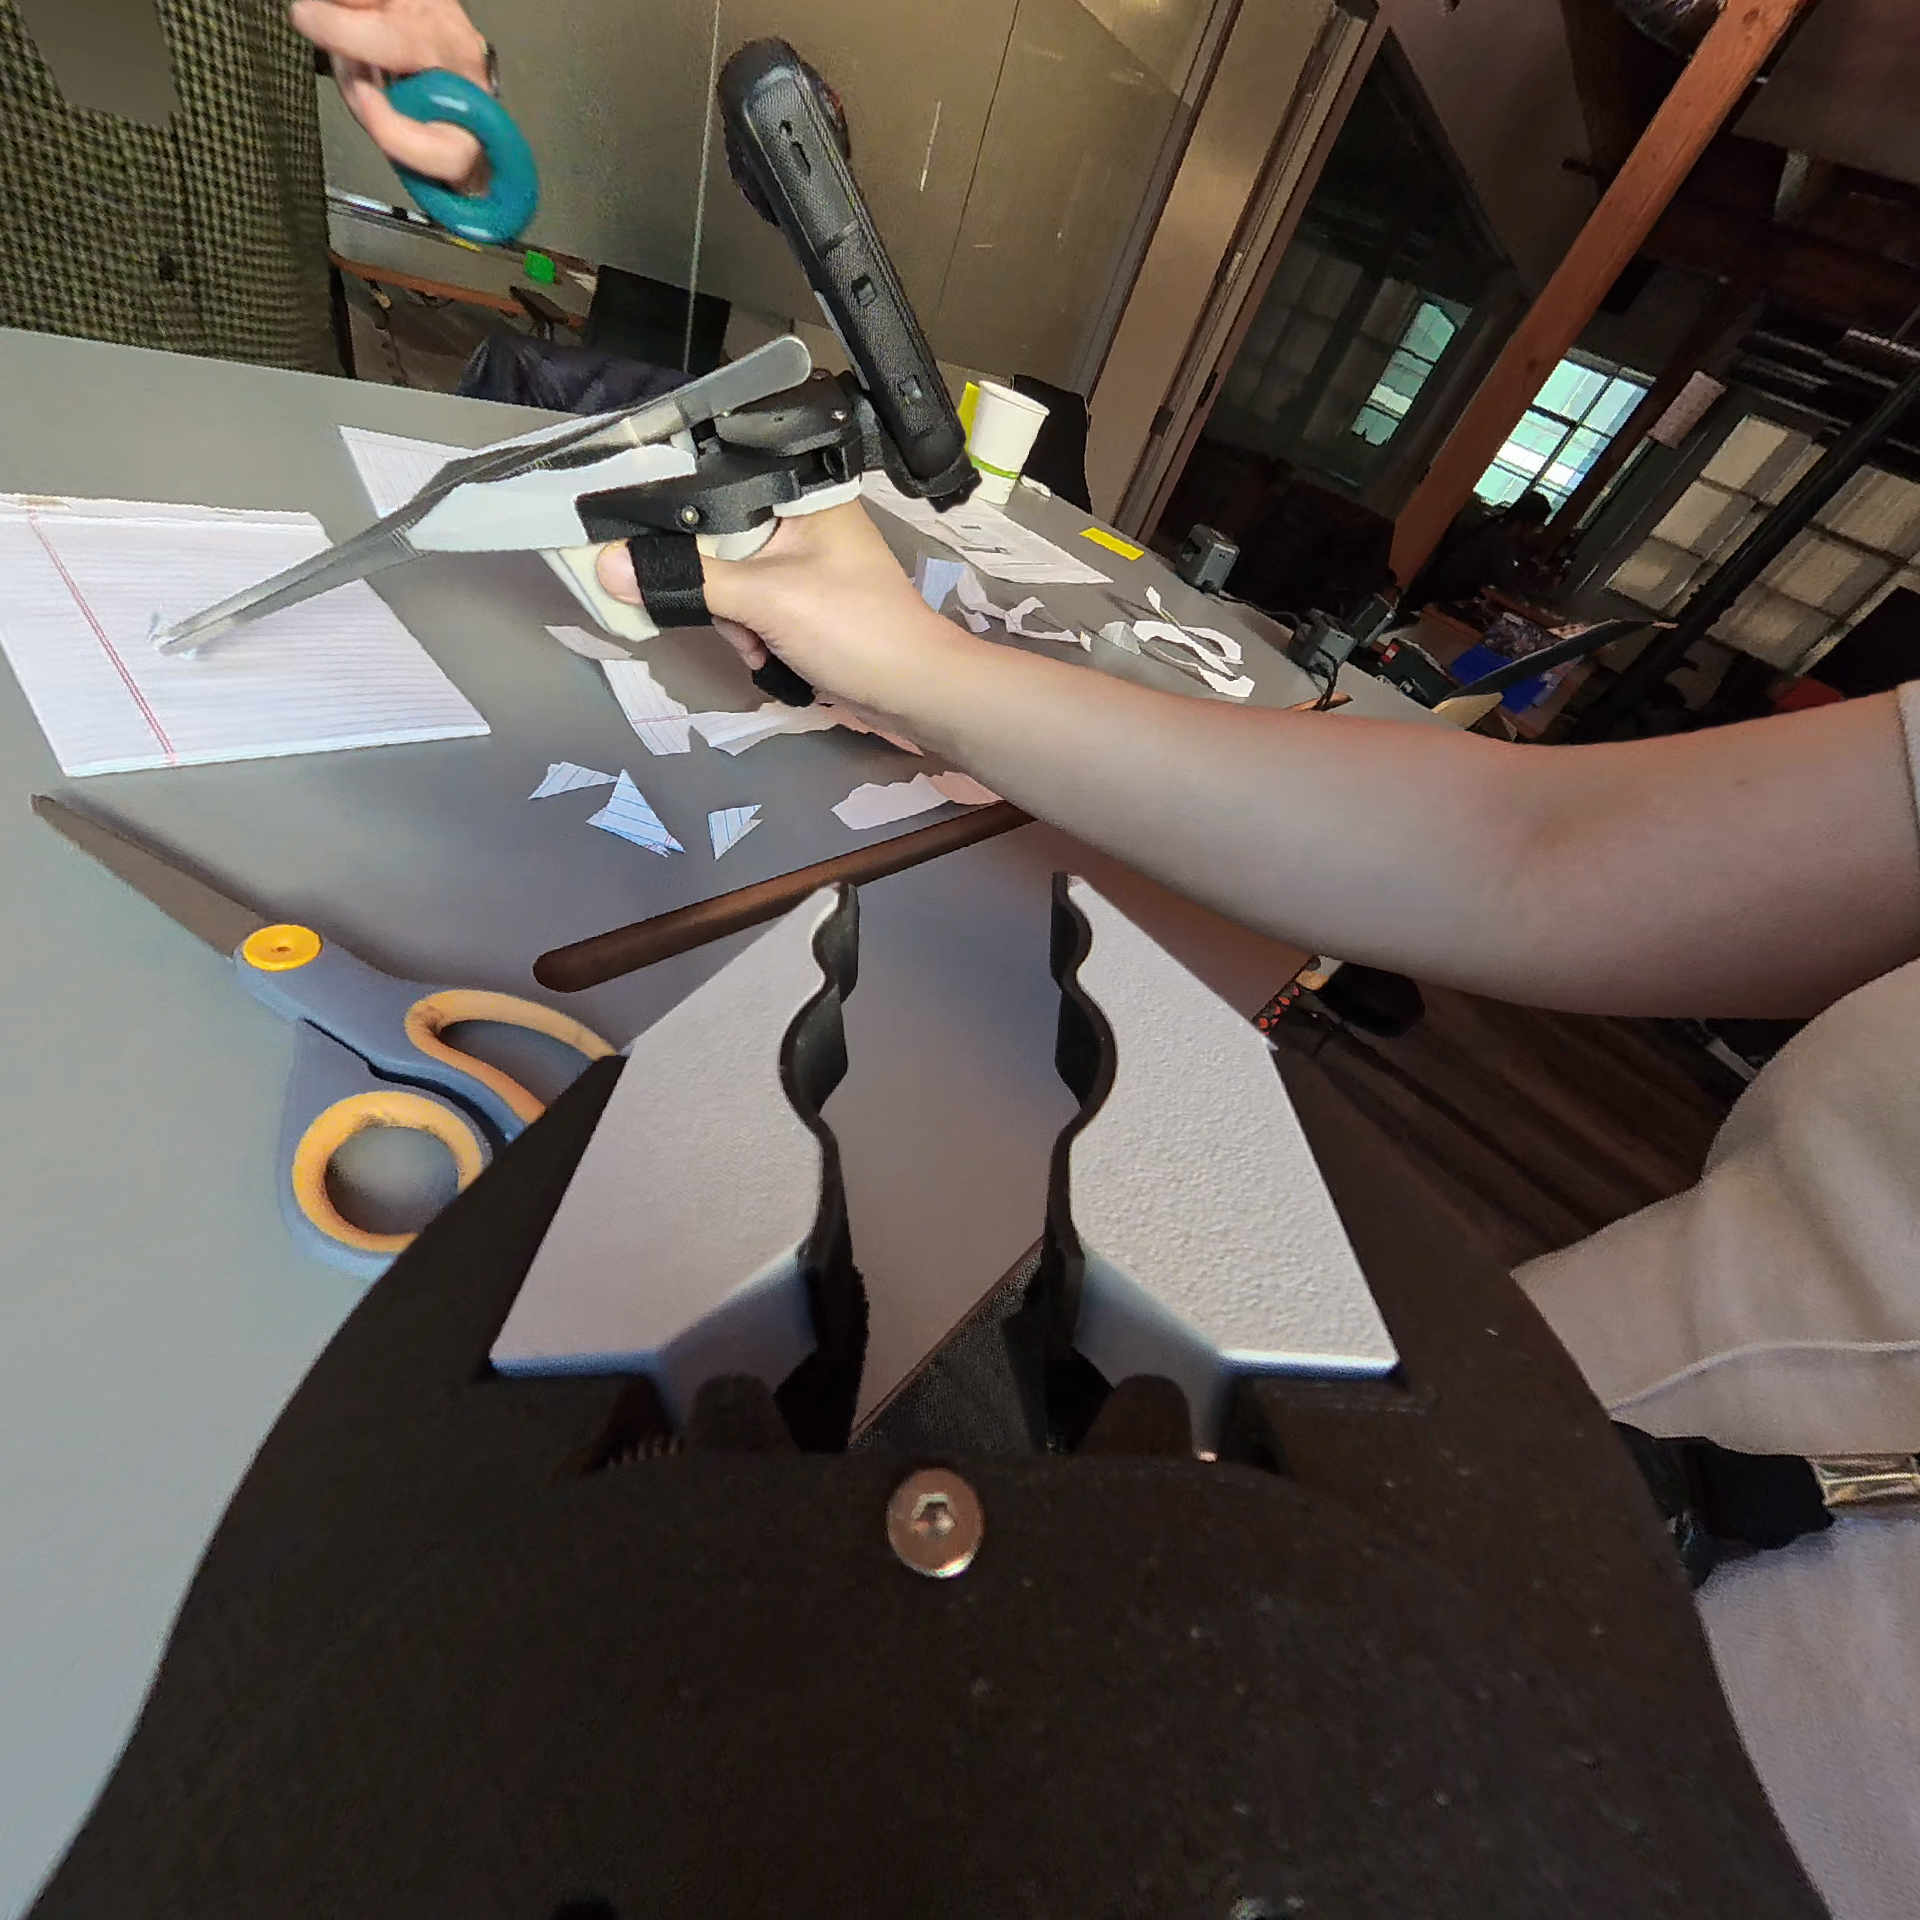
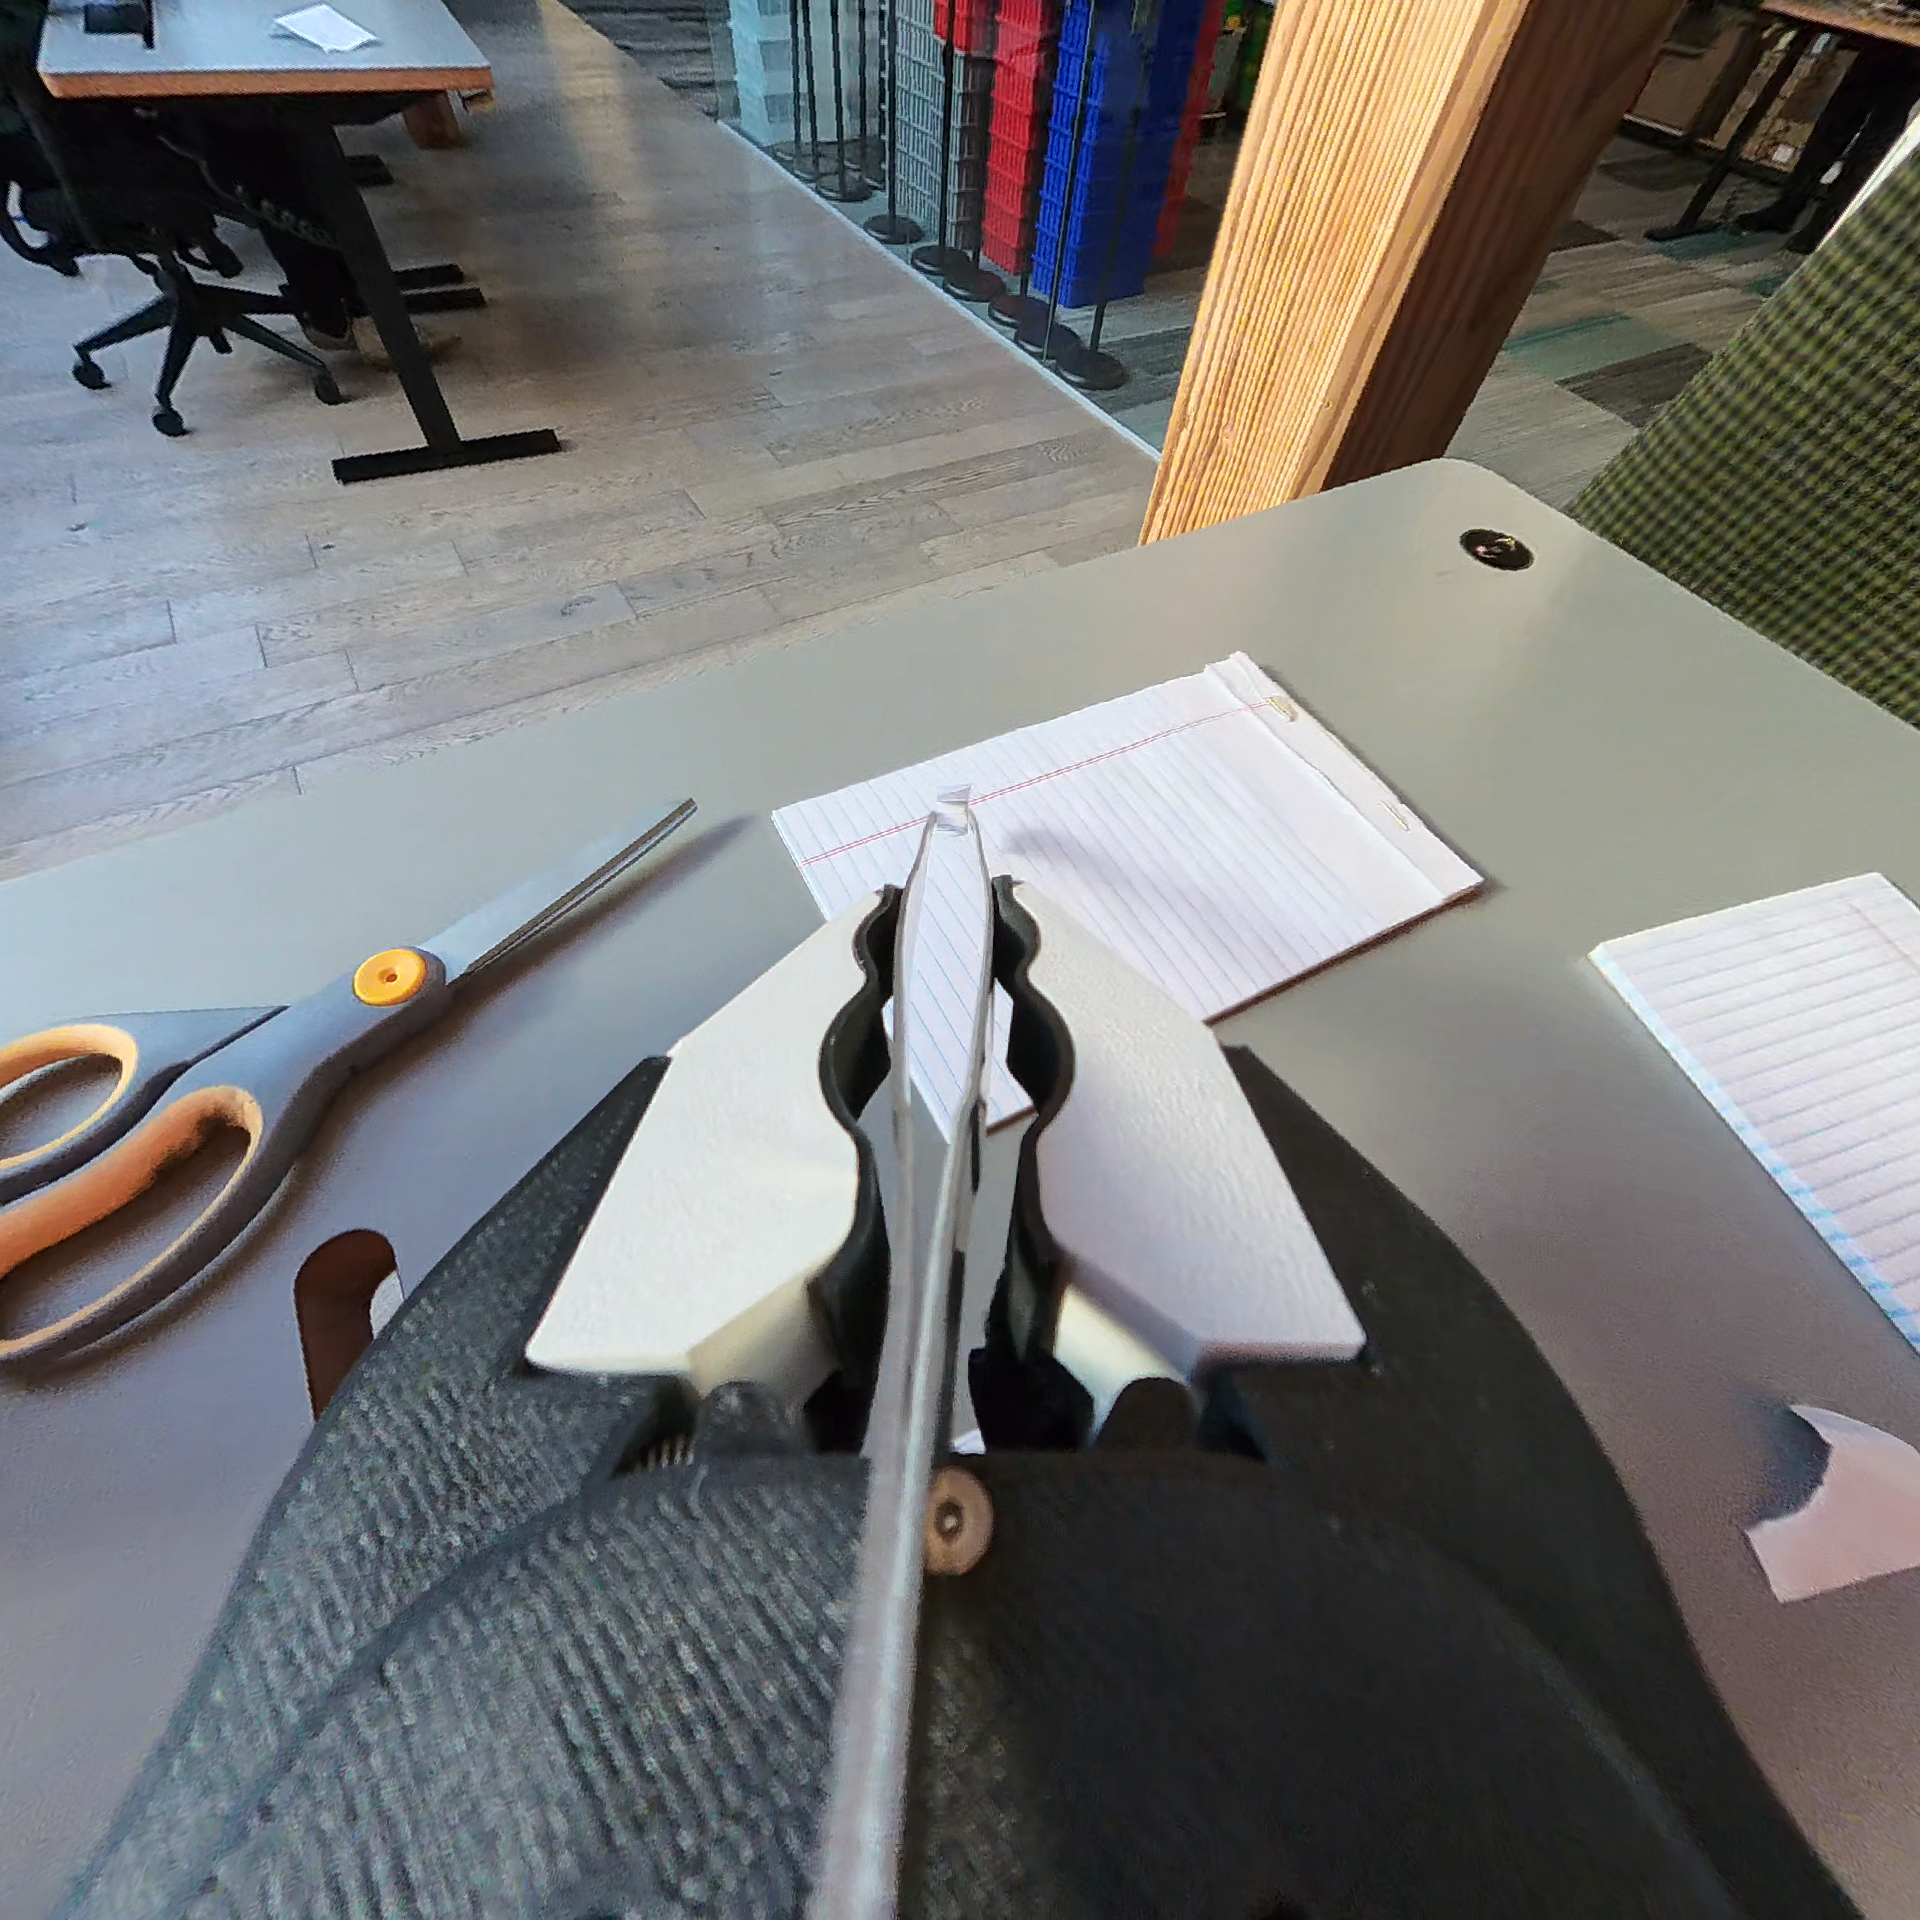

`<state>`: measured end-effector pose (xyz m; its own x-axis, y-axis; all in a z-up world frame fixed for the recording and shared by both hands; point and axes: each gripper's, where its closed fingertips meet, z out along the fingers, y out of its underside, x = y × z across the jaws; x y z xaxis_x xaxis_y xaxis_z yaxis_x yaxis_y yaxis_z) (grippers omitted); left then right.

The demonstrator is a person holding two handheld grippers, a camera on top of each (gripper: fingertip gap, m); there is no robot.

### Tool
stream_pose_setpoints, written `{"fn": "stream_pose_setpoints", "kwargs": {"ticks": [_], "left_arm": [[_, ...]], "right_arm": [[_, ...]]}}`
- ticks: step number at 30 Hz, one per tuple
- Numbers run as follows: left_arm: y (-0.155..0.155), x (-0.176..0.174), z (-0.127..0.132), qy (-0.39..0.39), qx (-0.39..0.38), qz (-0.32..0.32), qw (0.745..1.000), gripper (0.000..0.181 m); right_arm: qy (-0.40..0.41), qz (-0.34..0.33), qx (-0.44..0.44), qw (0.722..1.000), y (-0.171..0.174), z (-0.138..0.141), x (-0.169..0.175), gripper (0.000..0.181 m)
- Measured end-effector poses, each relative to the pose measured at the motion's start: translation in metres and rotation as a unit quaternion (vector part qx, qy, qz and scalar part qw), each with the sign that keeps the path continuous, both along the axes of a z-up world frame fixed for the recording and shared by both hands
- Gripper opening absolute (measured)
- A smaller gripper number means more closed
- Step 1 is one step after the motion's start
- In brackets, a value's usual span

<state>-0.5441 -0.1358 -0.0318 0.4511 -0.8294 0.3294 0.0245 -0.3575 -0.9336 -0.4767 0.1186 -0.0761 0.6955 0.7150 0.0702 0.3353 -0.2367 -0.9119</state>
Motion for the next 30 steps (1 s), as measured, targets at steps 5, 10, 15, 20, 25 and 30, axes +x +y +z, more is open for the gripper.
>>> {"fn": "stream_pose_setpoints", "kwargs": {"ticks": [5,10,15,20,25,30], "left_arm": [[0.001,-0.009,-0.001,-0.006,-0.005,0.01,1.0,0.035],[0.003,-0.012,0.001,-0.005,-0.003,0.01,1.0,0.036],[0.003,-0.014,0.0,-0.007,-0.006,0.009,1.0,0.036],[0.005,-0.016,0.001,-0.005,-0.007,0.007,1.0,0.036],[0.006,-0.016,0.003,-0.009,-0.007,0.002,1.0,0.036],[0.007,-0.01,0.0,-0.013,-0.015,-0.009,1.0,0.037]], "right_arm": [[0.003,0.0,-0.005,1.0,0.0,-0.004,0.0,0.016],[-0.005,0.004,-0.013,1.0,-0.001,-0.011,0.0,0.018],[0.001,0.001,-0.007,1.0,-0.003,-0.008,0.002,0.019],[0.01,0.0,0.007,1.0,-0.014,0.006,0.013,0.019],[0.01,0.003,0.03,1.0,-0.064,0.036,0.051,0.019],[0.008,0.012,-0.007,1.0,-0.117,0.018,0.081,0.02]]}}
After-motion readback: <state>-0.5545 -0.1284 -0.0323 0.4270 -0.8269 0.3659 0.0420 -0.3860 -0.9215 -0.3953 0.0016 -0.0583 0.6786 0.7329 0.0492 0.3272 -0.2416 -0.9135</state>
